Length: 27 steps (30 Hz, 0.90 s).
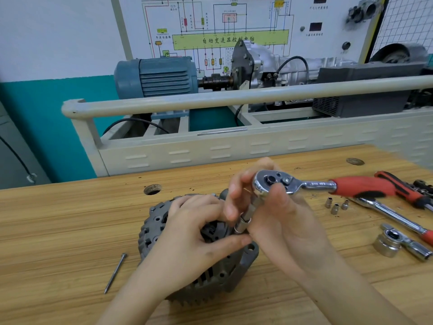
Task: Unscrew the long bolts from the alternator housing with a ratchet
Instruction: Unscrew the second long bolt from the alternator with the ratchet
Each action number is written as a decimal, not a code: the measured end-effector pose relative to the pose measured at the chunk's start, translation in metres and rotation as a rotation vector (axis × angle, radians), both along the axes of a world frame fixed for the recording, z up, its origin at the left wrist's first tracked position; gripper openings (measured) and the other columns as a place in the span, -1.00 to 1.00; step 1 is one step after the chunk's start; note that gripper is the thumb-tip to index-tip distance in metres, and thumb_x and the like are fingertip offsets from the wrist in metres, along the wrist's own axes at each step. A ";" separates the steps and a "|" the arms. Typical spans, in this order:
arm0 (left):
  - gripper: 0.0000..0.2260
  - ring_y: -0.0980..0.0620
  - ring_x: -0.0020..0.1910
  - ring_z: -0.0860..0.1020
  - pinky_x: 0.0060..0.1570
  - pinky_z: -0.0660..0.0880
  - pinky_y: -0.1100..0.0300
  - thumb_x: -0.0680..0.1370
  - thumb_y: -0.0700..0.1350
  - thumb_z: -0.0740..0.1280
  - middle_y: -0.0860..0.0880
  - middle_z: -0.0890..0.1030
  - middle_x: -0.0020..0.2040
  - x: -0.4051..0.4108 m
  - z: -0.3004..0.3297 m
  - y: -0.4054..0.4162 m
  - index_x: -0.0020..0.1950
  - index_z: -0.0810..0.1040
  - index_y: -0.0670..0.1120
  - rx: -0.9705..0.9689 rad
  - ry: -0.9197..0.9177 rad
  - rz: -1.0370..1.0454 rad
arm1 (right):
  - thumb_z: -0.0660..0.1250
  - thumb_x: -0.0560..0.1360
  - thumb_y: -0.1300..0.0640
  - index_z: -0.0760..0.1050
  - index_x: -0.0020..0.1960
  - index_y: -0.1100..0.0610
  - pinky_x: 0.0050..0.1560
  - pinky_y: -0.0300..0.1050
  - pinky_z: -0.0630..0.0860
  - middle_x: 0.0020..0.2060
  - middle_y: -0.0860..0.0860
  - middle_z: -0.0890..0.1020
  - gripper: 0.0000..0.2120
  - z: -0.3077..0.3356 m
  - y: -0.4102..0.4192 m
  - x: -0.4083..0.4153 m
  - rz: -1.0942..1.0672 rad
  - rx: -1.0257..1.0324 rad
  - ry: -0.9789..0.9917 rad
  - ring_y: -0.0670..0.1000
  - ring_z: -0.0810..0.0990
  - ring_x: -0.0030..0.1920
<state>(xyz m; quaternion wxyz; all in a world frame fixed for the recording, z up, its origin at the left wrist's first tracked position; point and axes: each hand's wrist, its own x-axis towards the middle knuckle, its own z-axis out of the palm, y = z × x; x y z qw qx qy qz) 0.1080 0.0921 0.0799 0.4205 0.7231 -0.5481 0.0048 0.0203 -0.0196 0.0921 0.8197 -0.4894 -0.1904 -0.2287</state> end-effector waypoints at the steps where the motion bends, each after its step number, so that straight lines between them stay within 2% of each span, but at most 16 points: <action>1: -0.78 0.26 0.08 0.44 0.26 0.18 0.13 0.30 0.26 0.29 0.23 0.55 0.01 0.001 -0.001 0.001 -0.18 0.55 0.19 0.010 -0.003 -0.006 | 0.50 0.24 -0.13 0.57 -0.18 0.06 -0.20 -0.21 0.50 -0.28 -0.02 0.60 -0.69 0.000 0.000 0.000 -0.006 -0.008 0.001 -0.05 0.56 -0.31; 4: -0.67 0.36 0.14 0.34 0.26 0.01 0.37 0.32 0.28 0.24 0.27 0.47 0.12 0.002 -0.002 0.002 -0.11 0.60 0.11 0.037 -0.063 -0.014 | 0.44 0.29 -0.17 0.59 -0.16 0.07 -0.21 -0.21 0.50 -0.27 -0.02 0.61 -0.68 0.002 0.000 0.001 0.003 -0.017 0.012 -0.05 0.56 -0.31; 5: -0.64 0.36 0.15 0.33 0.26 0.01 0.37 0.33 0.28 0.23 0.26 0.46 0.12 0.003 -0.003 0.002 -0.12 0.61 0.06 0.039 -0.077 -0.016 | 0.42 0.30 -0.18 0.59 -0.15 0.07 -0.21 -0.21 0.50 -0.27 -0.01 0.61 -0.67 0.002 0.001 0.001 0.013 -0.015 0.017 -0.05 0.56 -0.31; 8: -0.67 0.26 0.14 0.40 0.30 0.16 0.09 0.34 0.25 0.26 0.24 0.53 0.05 0.003 -0.003 0.000 -0.16 0.61 0.04 0.030 -0.075 -0.019 | 0.43 0.27 -0.21 0.61 -0.16 0.06 -0.22 -0.24 0.50 -0.27 -0.03 0.62 -0.65 0.001 0.002 0.001 0.006 -0.028 0.029 -0.07 0.57 -0.31; 9: -0.68 0.24 0.14 0.41 0.30 0.18 0.06 0.34 0.25 0.27 0.23 0.55 0.03 0.002 -0.003 0.000 -0.15 0.61 0.06 0.026 -0.073 -0.016 | 0.44 0.26 -0.21 0.62 -0.16 0.05 -0.22 -0.25 0.50 -0.27 -0.04 0.62 -0.65 0.000 0.003 0.001 -0.008 -0.042 0.032 -0.08 0.57 -0.31; 10: -0.67 0.26 0.16 0.40 0.32 0.16 0.08 0.33 0.26 0.27 0.21 0.56 0.02 0.002 -0.003 0.000 -0.14 0.62 0.06 0.020 -0.075 -0.013 | 0.46 0.24 -0.21 0.62 -0.17 0.05 -0.21 -0.25 0.49 -0.27 -0.05 0.62 -0.65 0.000 0.003 0.001 -0.018 -0.055 0.030 -0.09 0.57 -0.30; 12: -0.62 0.39 0.18 0.33 0.32 0.05 0.27 0.30 0.29 0.25 0.19 0.58 0.03 0.001 -0.003 -0.001 -0.11 0.62 0.06 0.011 -0.076 -0.010 | 0.48 0.24 -0.17 0.61 -0.17 0.06 -0.19 -0.27 0.50 -0.28 -0.04 0.62 -0.67 0.000 0.004 0.001 -0.016 -0.069 0.008 -0.09 0.59 -0.28; 14: -0.57 0.48 0.15 0.27 0.25 -0.02 0.43 0.29 0.31 0.24 0.17 0.59 0.03 0.001 -0.003 -0.001 -0.08 0.61 0.04 0.016 -0.071 -0.007 | 0.49 0.25 -0.12 0.59 -0.16 0.08 -0.16 -0.25 0.50 -0.27 -0.02 0.62 -0.69 0.000 0.005 0.001 -0.005 -0.066 -0.006 -0.08 0.60 -0.25; 15: -0.56 0.48 0.15 0.26 0.24 -0.02 0.44 0.29 0.31 0.23 0.17 0.59 0.04 0.001 -0.002 -0.001 -0.07 0.61 0.04 0.025 -0.074 -0.009 | 0.50 0.25 -0.12 0.58 -0.16 0.08 -0.15 -0.24 0.50 -0.27 -0.02 0.62 -0.68 0.000 0.004 0.001 -0.001 -0.062 -0.006 -0.08 0.60 -0.25; 22: -0.63 0.39 0.19 0.29 0.24 -0.02 0.43 0.33 0.28 0.22 0.27 0.46 0.11 0.003 -0.003 0.003 -0.15 0.59 0.02 0.045 -0.092 -0.033 | 0.41 0.29 -0.21 0.61 -0.15 0.06 -0.20 -0.23 0.51 -0.26 -0.03 0.63 -0.65 0.002 0.000 0.002 0.029 -0.014 0.031 -0.07 0.58 -0.30; 27: -0.69 0.31 0.10 0.39 0.29 0.09 0.19 0.30 0.27 0.25 0.27 0.50 0.03 0.001 -0.002 0.000 -0.22 0.57 0.07 0.015 -0.069 -0.001 | 0.49 0.23 -0.16 0.62 -0.17 0.09 -0.23 -0.23 0.51 -0.27 -0.02 0.63 -0.65 0.000 0.000 0.002 0.023 0.017 0.026 -0.07 0.58 -0.32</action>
